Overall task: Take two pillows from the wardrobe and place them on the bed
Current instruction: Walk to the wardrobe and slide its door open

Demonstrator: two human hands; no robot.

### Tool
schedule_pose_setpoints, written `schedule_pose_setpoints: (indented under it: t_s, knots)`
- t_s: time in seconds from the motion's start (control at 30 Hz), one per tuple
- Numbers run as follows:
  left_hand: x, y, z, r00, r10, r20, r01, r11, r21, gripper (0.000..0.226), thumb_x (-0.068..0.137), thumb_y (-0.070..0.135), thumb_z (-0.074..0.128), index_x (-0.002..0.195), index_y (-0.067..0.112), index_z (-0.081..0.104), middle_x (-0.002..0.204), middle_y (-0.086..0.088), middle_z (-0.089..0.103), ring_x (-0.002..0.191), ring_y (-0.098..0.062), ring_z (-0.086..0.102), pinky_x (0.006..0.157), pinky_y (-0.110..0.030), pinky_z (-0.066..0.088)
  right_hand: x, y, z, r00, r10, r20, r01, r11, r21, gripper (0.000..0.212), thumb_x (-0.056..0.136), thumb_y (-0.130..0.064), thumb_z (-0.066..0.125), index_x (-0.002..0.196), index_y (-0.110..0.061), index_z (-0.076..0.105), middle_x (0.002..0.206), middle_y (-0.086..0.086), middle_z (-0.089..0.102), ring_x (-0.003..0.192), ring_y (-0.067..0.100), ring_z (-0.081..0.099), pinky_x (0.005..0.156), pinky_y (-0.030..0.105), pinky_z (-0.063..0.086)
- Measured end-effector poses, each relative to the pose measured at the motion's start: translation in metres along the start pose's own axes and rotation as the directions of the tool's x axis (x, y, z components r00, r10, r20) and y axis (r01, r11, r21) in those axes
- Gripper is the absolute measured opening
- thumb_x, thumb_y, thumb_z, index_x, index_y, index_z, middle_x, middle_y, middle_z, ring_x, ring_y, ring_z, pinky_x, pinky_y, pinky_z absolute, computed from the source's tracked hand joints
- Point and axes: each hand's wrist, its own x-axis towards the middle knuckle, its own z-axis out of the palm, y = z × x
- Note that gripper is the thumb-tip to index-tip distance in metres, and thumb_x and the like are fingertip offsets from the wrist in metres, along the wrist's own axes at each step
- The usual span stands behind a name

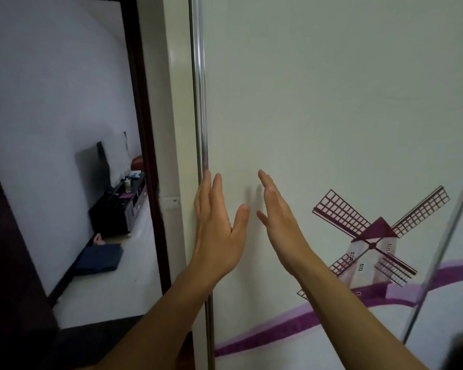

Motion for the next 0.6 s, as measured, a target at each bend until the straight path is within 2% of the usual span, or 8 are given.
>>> schedule_pose_setpoints:
  t_s: [0.1, 0.2, 0.27, 0.43, 0.5, 0.6]
  knots:
    - [-0.004, -0.001, 0.007, 0.994, -0.101, 0.041, 0.102, 0.994, -0.036, 0.076, 0.1, 0.045, 0.038, 0.154, 0.027, -0.012, 0.162, 0.011, -0.021, 0.148, -0.001, -0.012, 0.11, -0.01, -0.008, 0.005, -0.002, 0.009, 0.998, 0.027, 0.053, -0.029, 0.999, 0.02, 0.061, 0.097, -0.059, 0.018, 0.155, -0.039, 0.019, 0.164, -0.02, 0.013, 0.15, -0.002, 0.01, 0.125, 0.041, 0.016]
    - [-0.004, -0.002, 0.012, 0.988, -0.142, 0.056, 0.143, 0.989, -0.026, 0.078, 0.1, 0.043, 0.036, 0.152, 0.024, -0.018, 0.16, 0.01, -0.028, 0.147, -0.001, -0.019, 0.119, -0.022, -0.006, 0.01, -0.001, 0.015, 0.994, 0.054, 0.092, -0.058, 0.998, 0.035, 0.059, 0.101, -0.054, 0.018, 0.156, -0.036, 0.016, 0.164, -0.019, 0.012, 0.149, -0.003, 0.009, 0.125, 0.034, 0.01]
    - [-0.003, -0.001, 0.014, 0.988, -0.146, 0.044, 0.147, 0.989, -0.008, 0.078, 0.1, 0.042, 0.035, 0.152, 0.022, -0.019, 0.159, 0.009, -0.029, 0.147, -0.002, -0.02, 0.12, -0.023, -0.006, 0.014, 0.002, 0.017, 0.992, 0.067, 0.105, -0.071, 0.997, 0.037, 0.059, 0.101, -0.053, 0.019, 0.157, -0.034, 0.015, 0.165, -0.017, 0.011, 0.149, -0.004, 0.009, 0.124, 0.027, 0.007]
    - [0.002, 0.004, 0.02, 0.977, -0.211, -0.03, 0.206, 0.971, -0.117, 0.075, 0.102, 0.039, 0.037, 0.155, 0.022, -0.013, 0.163, 0.01, -0.016, 0.147, 0.001, -0.012, 0.108, -0.003, -0.009, 0.02, 0.012, 0.019, 0.989, 0.092, 0.118, -0.094, 0.996, 0.011, 0.08, 0.089, -0.066, 0.02, 0.158, -0.028, 0.007, 0.165, -0.015, 0.01, 0.143, -0.009, 0.012, 0.111, 0.009, 0.01]
    - [0.005, 0.002, 0.019, 0.97, -0.237, -0.049, 0.228, 0.963, -0.145, 0.074, 0.101, 0.032, 0.041, 0.156, 0.022, -0.007, 0.165, 0.01, -0.007, 0.149, 0.0, -0.004, 0.111, -0.007, -0.004, 0.023, 0.016, 0.019, 0.99, 0.086, 0.11, -0.087, 0.996, 0.003, 0.086, 0.085, -0.072, 0.019, 0.158, -0.028, 0.007, 0.165, -0.015, 0.01, 0.144, -0.007, 0.012, 0.114, 0.013, 0.009]
    - [0.006, -0.003, 0.015, 0.969, -0.241, -0.055, 0.231, 0.961, -0.149, 0.072, 0.099, 0.023, 0.045, 0.157, 0.022, 0.002, 0.165, 0.007, 0.007, 0.15, -0.006, 0.006, 0.122, -0.029, 0.008, 0.027, 0.018, 0.019, 0.991, 0.084, 0.102, -0.084, 0.996, -0.001, 0.094, 0.08, -0.08, 0.017, 0.158, -0.03, 0.008, 0.165, -0.015, 0.012, 0.148, -0.002, 0.013, 0.123, 0.028, 0.009]
